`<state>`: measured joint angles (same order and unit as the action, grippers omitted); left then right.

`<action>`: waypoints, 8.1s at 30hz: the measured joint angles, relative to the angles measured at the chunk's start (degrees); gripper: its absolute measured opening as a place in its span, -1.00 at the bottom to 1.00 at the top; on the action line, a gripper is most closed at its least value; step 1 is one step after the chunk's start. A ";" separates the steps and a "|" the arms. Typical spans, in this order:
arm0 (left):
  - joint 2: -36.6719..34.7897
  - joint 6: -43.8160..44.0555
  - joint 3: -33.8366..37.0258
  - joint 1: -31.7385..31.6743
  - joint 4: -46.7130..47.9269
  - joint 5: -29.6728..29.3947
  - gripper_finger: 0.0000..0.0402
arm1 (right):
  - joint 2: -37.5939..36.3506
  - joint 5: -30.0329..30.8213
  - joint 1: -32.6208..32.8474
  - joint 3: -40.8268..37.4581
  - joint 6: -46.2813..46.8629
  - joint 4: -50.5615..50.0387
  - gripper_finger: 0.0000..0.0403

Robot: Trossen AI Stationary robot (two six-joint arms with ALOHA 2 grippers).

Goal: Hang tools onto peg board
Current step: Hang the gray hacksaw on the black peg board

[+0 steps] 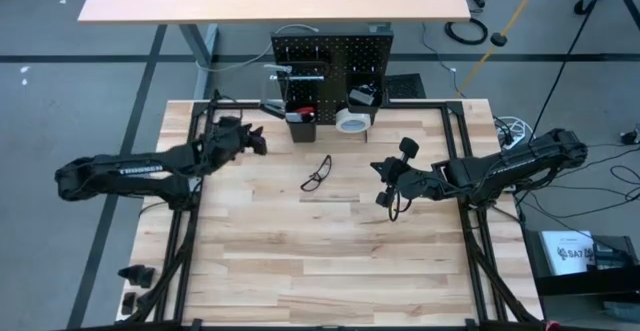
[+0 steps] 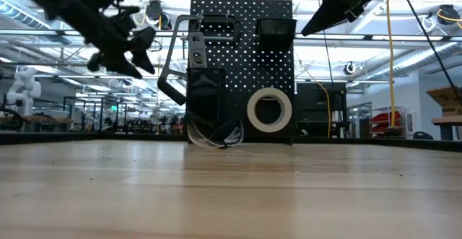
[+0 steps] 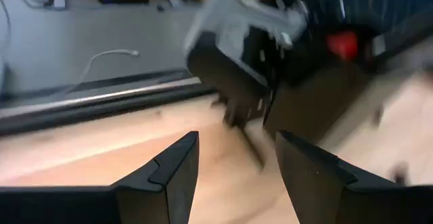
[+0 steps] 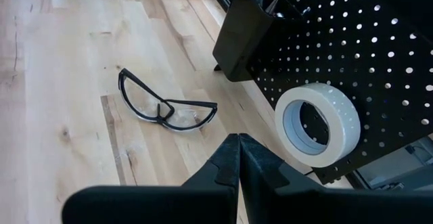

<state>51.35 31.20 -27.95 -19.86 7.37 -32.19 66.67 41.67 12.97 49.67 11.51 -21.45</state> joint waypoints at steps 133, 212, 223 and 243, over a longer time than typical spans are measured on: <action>29.06 4.74 1.23 -9.70 -53.35 -6.28 -0.35 | 0.01 0.04 -0.04 0.00 -0.44 0.21 -1.00; 30.80 -42.32 -58.86 -7.54 26.22 -17.30 -0.35 | 0.01 -0.02 -0.13 0.00 0.02 0.39 -1.00; 30.78 -42.07 -58.86 -7.33 26.18 -17.85 -0.35 | 0.00 -0.02 -0.13 0.00 0.02 0.40 -1.00; 34.20 -42.11 -58.88 -3.56 26.66 -23.77 -0.35 | 0.02 -0.24 -0.28 0.00 0.09 0.40 -1.00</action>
<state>85.55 -10.91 -86.83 -23.42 34.02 -55.96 66.70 41.43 12.69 49.67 11.60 -21.05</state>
